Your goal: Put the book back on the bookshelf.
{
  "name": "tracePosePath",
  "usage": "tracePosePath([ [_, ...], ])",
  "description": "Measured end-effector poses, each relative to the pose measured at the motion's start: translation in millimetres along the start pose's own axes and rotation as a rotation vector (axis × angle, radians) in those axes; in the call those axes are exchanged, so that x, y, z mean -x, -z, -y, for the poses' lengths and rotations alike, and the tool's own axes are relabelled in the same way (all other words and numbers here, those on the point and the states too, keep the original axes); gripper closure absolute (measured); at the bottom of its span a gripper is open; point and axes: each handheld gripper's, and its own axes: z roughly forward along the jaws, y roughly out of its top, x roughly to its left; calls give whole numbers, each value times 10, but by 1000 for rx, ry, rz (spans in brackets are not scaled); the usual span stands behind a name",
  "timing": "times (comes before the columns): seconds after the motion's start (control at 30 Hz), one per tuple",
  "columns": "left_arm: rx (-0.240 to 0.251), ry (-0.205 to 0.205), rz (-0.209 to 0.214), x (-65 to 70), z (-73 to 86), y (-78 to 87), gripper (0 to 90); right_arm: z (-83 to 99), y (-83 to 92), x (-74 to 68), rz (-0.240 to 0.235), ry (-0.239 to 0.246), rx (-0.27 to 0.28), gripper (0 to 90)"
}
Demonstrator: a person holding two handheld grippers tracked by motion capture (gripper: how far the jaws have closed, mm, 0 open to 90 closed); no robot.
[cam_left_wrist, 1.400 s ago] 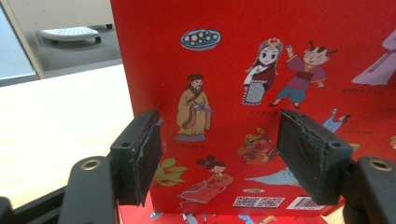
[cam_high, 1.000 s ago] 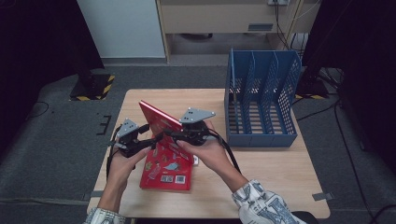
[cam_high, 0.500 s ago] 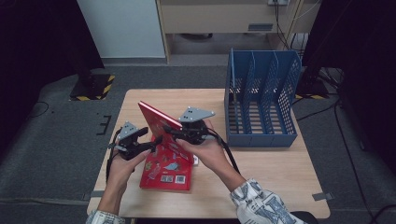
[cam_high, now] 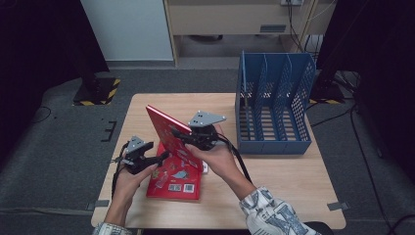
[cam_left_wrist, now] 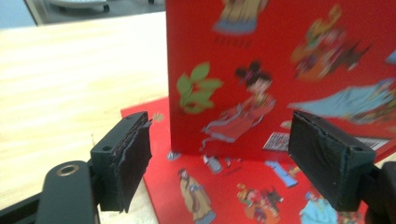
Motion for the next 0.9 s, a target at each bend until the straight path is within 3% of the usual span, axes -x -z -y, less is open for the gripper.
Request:
tracePosePath([
  [0.33, -35, 33, -4, -96, 133, -34, 184, -3, 8, 53, 18, 3, 5, 784],
  [0.5, -44, 36, -32, -176, 164, -2, 181, -3, 19, 58, 23, 9, 7, 792],
  [0.77, -42, 82, -80, -336, 221, 77, 179, 3, 63, 111, 39, -32, 25, 796],
  [0.9, -39, 96, -94, -390, 239, 107, 180, -12, 99, 115, 48, -30, 32, 797],
])
